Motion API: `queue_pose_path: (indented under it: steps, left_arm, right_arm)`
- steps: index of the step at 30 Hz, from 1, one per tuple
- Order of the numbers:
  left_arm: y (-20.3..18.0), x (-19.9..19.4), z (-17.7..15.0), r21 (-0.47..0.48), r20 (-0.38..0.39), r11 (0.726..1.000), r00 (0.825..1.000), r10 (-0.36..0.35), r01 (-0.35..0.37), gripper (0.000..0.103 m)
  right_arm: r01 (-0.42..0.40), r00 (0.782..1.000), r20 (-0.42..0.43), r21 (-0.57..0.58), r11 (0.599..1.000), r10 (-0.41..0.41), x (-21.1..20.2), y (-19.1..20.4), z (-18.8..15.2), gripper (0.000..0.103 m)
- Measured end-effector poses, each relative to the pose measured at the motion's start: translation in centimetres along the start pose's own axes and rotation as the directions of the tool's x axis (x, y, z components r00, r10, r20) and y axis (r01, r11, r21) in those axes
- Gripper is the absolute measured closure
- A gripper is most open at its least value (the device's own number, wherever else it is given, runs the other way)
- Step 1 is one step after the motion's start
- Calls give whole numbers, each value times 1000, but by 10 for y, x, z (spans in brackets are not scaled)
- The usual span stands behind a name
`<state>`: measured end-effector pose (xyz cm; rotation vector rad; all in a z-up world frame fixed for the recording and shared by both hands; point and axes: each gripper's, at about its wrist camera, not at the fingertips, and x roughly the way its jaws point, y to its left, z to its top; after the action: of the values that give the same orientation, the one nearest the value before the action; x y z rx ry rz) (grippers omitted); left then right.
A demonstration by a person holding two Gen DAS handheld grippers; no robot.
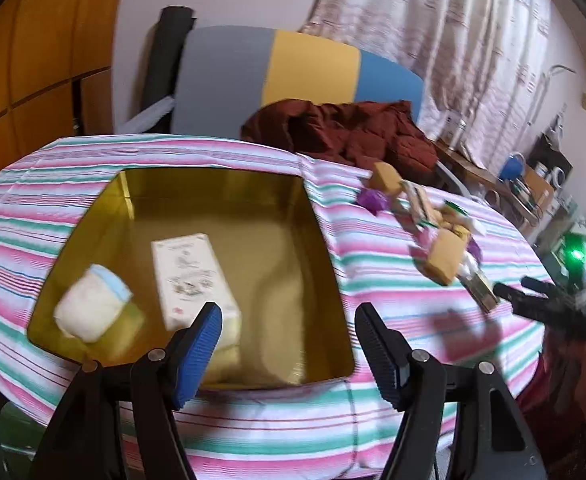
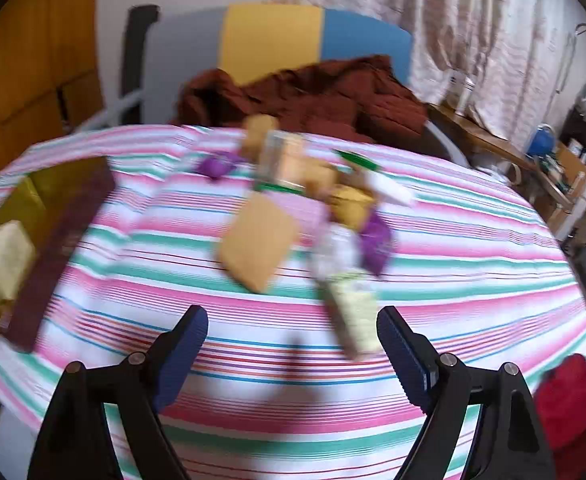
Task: Organize objects
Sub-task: 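Grasp the green-yellow juice box with the right gripper while the left moves toward the sponge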
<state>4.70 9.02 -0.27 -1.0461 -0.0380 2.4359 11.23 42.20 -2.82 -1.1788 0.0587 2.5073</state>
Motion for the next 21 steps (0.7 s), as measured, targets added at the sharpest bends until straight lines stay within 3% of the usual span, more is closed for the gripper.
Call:
queue_pose_path:
  steps: [7,16,18,21]
  left_arm:
    - [-37,6,-12,84,-36,996,999,-41,44,33]
    - [-66,21,-19,113,-110,991,992,-63,75,33]
    - [-71,22,-20,120,-117,989,991,-68,82,33]
    - [-79,28,-21,133,-132,987,989,-71,88,33]
  right_arm:
    - [17,995,-98,-25,1000,-20,43,-56,-1,14]
    - [-54,993,-105,-18,998,52,64,-63,-10,18]
    - [-54,993,-111,-32,998,50,67,-61,-12,25]
    - [-64,988,-144,-17,998,61,74,-61,-14,52]
